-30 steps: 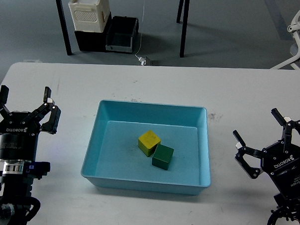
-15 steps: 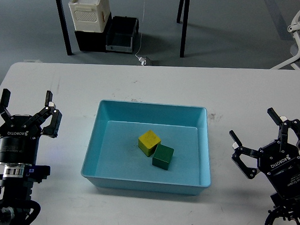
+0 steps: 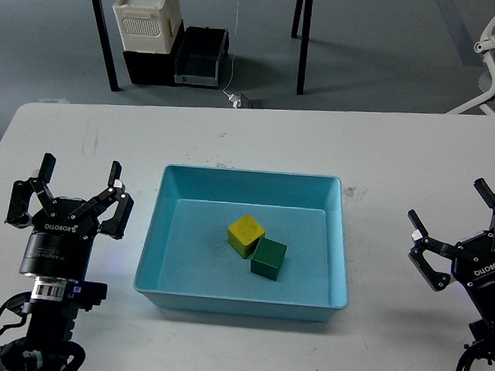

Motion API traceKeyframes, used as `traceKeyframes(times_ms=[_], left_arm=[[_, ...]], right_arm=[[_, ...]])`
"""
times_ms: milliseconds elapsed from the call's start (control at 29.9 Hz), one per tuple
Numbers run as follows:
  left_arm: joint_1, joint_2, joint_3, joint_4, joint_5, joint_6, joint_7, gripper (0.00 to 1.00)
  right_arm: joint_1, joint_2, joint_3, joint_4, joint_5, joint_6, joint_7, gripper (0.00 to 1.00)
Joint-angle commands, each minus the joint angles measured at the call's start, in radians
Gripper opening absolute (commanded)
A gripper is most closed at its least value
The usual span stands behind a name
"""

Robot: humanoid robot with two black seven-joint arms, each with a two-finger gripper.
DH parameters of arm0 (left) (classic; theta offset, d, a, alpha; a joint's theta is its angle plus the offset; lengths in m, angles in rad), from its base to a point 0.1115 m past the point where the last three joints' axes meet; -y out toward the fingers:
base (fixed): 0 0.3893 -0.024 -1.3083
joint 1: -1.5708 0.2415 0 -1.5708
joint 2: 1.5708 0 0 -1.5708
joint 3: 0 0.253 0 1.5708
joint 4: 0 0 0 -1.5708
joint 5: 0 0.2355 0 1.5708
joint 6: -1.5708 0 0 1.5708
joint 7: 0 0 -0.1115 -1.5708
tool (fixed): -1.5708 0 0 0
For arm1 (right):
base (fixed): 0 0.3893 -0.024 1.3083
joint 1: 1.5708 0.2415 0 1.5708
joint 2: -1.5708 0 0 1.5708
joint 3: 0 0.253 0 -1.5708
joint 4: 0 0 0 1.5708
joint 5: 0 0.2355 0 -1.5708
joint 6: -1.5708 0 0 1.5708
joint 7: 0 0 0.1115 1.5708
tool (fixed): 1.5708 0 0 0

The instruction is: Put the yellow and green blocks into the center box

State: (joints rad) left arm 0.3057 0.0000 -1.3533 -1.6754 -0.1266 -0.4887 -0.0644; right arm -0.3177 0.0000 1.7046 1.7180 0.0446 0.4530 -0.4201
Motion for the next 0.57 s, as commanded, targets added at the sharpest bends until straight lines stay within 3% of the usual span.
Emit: traceKeyframes(times_ms=[0, 67, 134, 535], left_arm=[[-0.003, 0.0, 0.0, 0.002, 0.011, 0.0, 0.0, 1.0], [-0.003, 0.0, 0.0, 0.002, 0.025, 0.0, -0.002, 1.0], [-0.003, 0.0, 0.0, 0.002, 0.027, 0.0, -0.002, 1.0], [-0.008, 0.0, -0.001, 0.002, 0.025, 0.0, -0.006, 1.0]], right_arm=[[0.002, 0.0, 0.01, 0.002, -0.002, -0.045, 0.09, 1.0], [0.009, 0.0, 0.02, 0.002, -0.002, -0.098, 0.142, 1.0], [0.017, 0.0, 0.023, 0.002, -0.002, -0.117, 0.164, 1.0], [0.043, 0.0, -0.049, -0.005, -0.005, -0.116, 0.156, 1.0]])
